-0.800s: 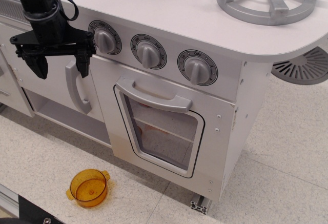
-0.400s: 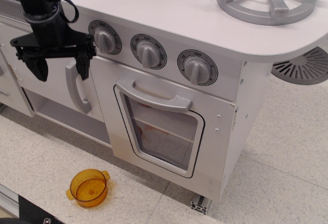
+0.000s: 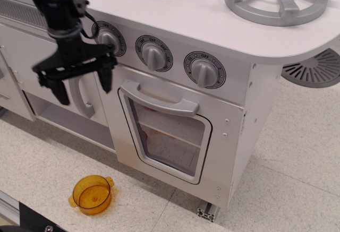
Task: Open oven
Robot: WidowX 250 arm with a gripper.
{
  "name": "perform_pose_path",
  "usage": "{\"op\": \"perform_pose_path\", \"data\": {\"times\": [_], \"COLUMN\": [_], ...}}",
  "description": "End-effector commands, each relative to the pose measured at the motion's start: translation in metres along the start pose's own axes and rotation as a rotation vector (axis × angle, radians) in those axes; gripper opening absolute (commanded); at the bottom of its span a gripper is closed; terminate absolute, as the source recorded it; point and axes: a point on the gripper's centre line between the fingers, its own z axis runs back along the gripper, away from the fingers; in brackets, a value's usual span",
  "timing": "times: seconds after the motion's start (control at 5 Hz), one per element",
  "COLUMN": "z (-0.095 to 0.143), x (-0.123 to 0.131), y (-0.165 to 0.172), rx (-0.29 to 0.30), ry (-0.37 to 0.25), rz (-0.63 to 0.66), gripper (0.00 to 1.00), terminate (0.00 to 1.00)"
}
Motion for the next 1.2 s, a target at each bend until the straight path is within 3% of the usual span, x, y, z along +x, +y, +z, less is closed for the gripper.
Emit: {"op": "perform_pose_path", "data": {"times": [0.0,0.2,0.4,1.0], "z": [-0.002,-0.008,-0.013,-0.020], "x": [0.004,-0.001,-0.006,-0.019], "y": [-0.015,-0.021,-0.028,-0.056], "rx": [-0.088,-0.198,-0.269,-0.374], "ry": [0.016,0.033,0.040,0.030], "rz": [0.211,0.248,0.284,0.296], "gripper": [1.00,1.00,1.00,1.00], "terminate": [0.00,0.00,0.00,0.00]}}
